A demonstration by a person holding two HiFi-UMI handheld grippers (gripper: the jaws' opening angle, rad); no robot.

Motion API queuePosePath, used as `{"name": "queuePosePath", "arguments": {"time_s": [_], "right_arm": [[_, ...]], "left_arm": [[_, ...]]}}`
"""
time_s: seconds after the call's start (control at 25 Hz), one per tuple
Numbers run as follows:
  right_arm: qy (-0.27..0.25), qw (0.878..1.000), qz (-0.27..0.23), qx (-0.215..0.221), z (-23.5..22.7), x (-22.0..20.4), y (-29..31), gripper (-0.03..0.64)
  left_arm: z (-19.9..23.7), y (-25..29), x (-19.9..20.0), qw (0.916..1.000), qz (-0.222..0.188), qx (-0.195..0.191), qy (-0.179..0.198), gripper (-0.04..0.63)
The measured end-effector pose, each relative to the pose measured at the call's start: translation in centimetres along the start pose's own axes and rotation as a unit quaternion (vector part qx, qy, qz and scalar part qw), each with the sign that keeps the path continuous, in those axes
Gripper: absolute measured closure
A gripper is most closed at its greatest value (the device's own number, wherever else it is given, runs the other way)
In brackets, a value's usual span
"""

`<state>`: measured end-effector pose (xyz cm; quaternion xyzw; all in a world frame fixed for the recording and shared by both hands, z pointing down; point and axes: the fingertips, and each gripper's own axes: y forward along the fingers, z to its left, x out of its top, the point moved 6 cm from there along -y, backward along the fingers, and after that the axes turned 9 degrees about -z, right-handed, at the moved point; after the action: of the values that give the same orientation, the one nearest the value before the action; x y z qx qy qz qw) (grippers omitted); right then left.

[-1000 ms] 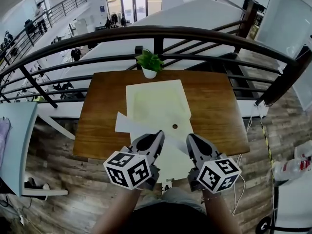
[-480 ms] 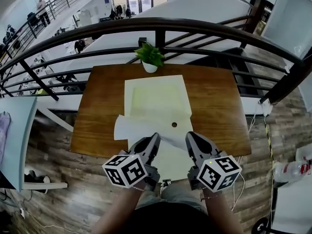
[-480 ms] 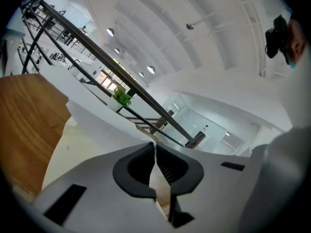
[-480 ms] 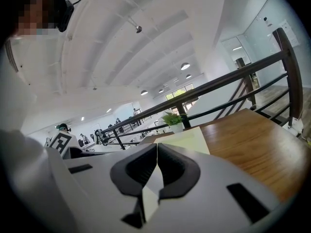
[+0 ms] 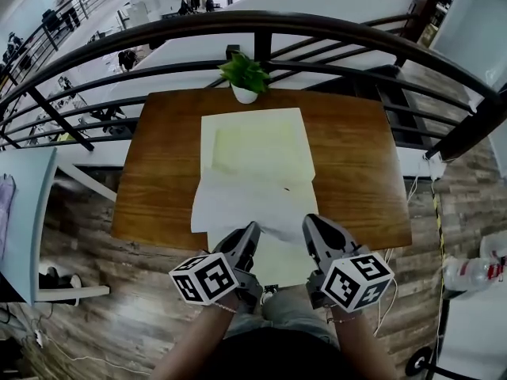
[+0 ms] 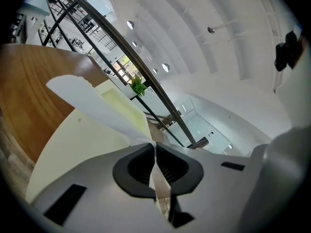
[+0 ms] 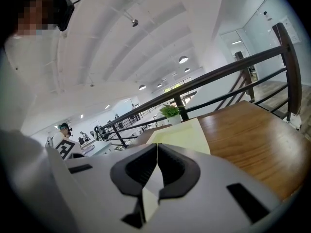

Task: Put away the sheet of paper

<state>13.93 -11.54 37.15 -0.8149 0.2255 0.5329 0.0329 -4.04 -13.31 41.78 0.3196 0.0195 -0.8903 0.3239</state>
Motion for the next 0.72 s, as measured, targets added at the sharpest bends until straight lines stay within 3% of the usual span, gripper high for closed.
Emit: {"name": "queuePosePath", "arguments": {"time_s": [0.4, 0.72], "right_arm": [[0.013, 1.0, 0.018, -0.009, -1.2, -1.2, 0.0, 0.589], [0.02, 0.999, 0.034, -0.019, -2.0, -2.2, -0.5, 0.589]], "left_arm": [[1.9, -0.1, -2.7, 0.9976, -0.005, 0.029, -0.063, 0.572], [3.0, -0.5, -4.5, 0.9894, -0.033, 0.05, -0.133, 0.572]]}}
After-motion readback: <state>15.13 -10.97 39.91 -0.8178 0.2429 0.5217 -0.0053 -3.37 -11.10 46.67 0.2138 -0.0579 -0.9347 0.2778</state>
